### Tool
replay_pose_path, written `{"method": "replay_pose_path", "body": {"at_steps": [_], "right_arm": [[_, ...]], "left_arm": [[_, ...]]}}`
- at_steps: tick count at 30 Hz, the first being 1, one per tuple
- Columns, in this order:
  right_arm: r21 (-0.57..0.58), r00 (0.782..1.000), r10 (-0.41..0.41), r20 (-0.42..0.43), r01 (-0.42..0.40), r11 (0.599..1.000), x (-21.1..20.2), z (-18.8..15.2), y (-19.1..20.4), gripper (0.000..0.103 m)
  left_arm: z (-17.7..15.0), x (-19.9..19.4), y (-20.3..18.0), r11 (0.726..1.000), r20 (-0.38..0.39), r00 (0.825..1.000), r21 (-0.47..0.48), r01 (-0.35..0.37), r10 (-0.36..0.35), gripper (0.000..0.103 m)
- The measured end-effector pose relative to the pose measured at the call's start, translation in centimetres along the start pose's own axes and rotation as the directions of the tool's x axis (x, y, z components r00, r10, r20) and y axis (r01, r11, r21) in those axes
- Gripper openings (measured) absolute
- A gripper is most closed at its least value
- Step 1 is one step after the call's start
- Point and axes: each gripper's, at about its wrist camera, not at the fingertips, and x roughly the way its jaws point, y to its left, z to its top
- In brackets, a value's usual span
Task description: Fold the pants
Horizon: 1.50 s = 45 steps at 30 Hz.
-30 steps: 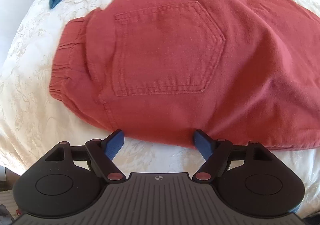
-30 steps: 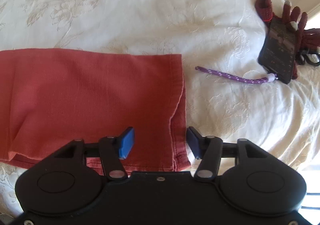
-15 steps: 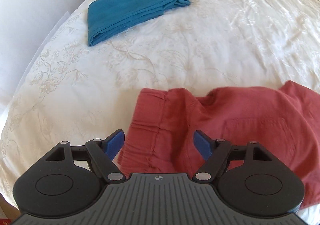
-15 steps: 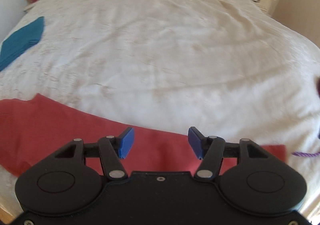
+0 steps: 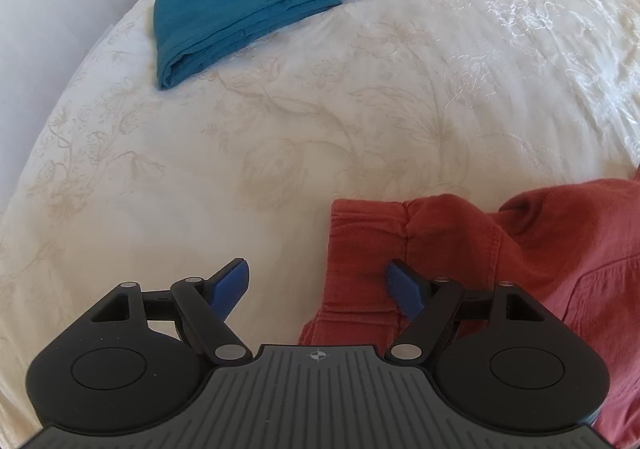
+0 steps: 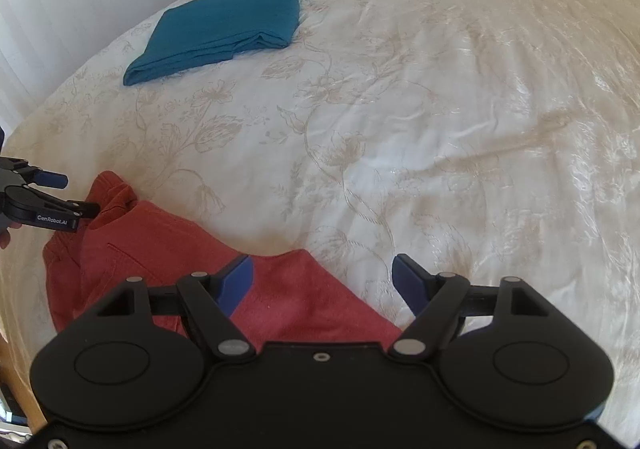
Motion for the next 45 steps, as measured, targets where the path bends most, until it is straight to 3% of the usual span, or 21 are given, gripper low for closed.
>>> {"method": "replay_pose_path", "body": {"at_steps": [5,6,7,8,9,10,11,13,16,19,22,26,27,28,29,36,38,39,40,42,45], "right_arm": [[-0.026,0.991,0.043,-0.125,-0.046,0.999,3.3,1.1,0.3,0.077],[-0.031,0.988,0.05,-0.147,-0.055,0.998,3.7,1.1,0.3,0.074],[-0.031,0.984,0.057,-0.171,-0.063,0.998,4.3,1.0,0.4,0.068],[-0.033,0.98,0.061,-0.188,-0.069,0.997,4.5,0.8,0.4,0.063],[-0.04,0.977,0.064,-0.205,-0.074,0.996,4.7,0.7,0.5,0.047],[-0.044,0.974,0.068,-0.216,-0.08,0.996,4.7,0.5,0.6,0.022],[-0.04,0.97,0.079,-0.228,-0.09,0.995,4.7,0.3,0.7,0.019],[-0.021,0.961,0.116,-0.251,-0.125,0.992,4.4,-0.2,0.9,0.017],[-0.013,0.968,0.106,-0.229,-0.112,0.994,3.9,-0.4,0.6,0.008],[0.113,0.985,0.044,-0.169,-0.025,0.993,4.3,0.3,-1.4,0.005],[0.16,0.983,0.013,-0.182,0.016,0.987,5.5,0.8,-2.2,0.005],[0.109,0.985,-0.008,-0.173,0.027,0.994,4.9,1.0,-1.5,0.005],[0.109,0.986,-0.02,-0.163,0.038,0.993,4.5,1.1,-1.4,0.008],[0.109,0.988,-0.031,-0.148,0.047,0.993,4.0,1.2,-1.2,0.018],[0.104,0.991,-0.048,-0.125,0.061,0.993,3.2,1.4,-0.8,0.018],[0.026,0.992,0.103,-0.079,-0.101,0.995,0.6,2.0,4.8,0.019],[-0.006,0.986,0.141,-0.09,-0.142,0.99,0.9,2.0,6.9,0.022],[-0.018,0.982,0.163,-0.098,-0.166,0.986,1.2,1.9,7.9,0.031],[-0.032,0.978,0.182,-0.103,-0.186,0.982,1.5,2.0,8.9,0.039],[-0.08,0.972,0.207,-0.113,-0.217,0.973,2.2,2.3,11.2,0.041],[-0.139,0.967,0.226,-0.122,-0.242,0.96,3.7,3.4,13.5,0.045]], "left_arm": [[0.7,1.5,-0.6,0.999,-0.033,0.999,0.042,0.024,-0.023,0.073],[0.6,1.4,-0.5,0.998,-0.018,0.999,0.038,0.046,-0.045,0.061],[0.4,1.2,-0.4,0.997,-0.01,0.998,0.031,0.069,-0.069,0.037],[0.3,1.1,-0.3,0.998,-0.013,0.998,0.028,0.057,-0.056,0.023],[0.0,1.3,-0.4,0.999,-0.026,1.0,0.039,-0.009,0.01,0.005],[-0.3,1.6,-0.2,0.996,-0.038,0.997,0.049,-0.071,0.073,0.005],[-0.6,2.1,0.5,0.995,-0.058,0.994,0.033,-0.093,0.094,0.005],[-1.5,3.4,2.4,0.997,-0.134,0.99,-0.047,-0.056,0.049,0.005],[-1.8,2.8,4.5,0.992,-0.114,0.993,-0.127,-0.024,0.009,0.008],[-1.5,2.1,5.4,0.987,-0.091,0.996,-0.156,-0.022,0.007,0.008],[-1.1,1.4,5.9,0.983,-0.081,0.997,-0.184,-0.005,-0.01,0.01],[-0.9,-0.8,6.3,0.979,-0.036,0.999,-0.202,0.028,-0.036,0.013],[-0.9,-1.4,6.3,0.979,-0.025,0.999,-0.202,0.038,-0.044,0.02],[-0.9,-2.2,6.2,0.978,-0.009,0.999,-0.201,0.047,-0.05,0.023],[-1.0,-2.7,6.0,0.978,0.002,0.999,-0.2,0.053,-0.054,0.023],[-2.7,-6.2,2.6,0.976,0.07,0.982,-0.119,0.181,-0.173,0.031],[-3.4,-5.5,1.1,0.979,0.047,0.981,-0.076,0.19,-0.187,0.033],[-3.9,-4.7,0.4,0.981,0.018,0.983,-0.056,0.185,-0.185,0.033],[-4.4,-3.9,-0.1,0.985,-0.014,0.986,-0.043,0.168,-0.168,0.034],[-6.0,-1.7,-0.7,0.997,-0.103,0.991,-0.018,0.078,-0.079,0.041],[-7.4,-1.3,0.8,0.987,-0.095,0.989,-0.121,0.101,-0.113,0.05]]}}
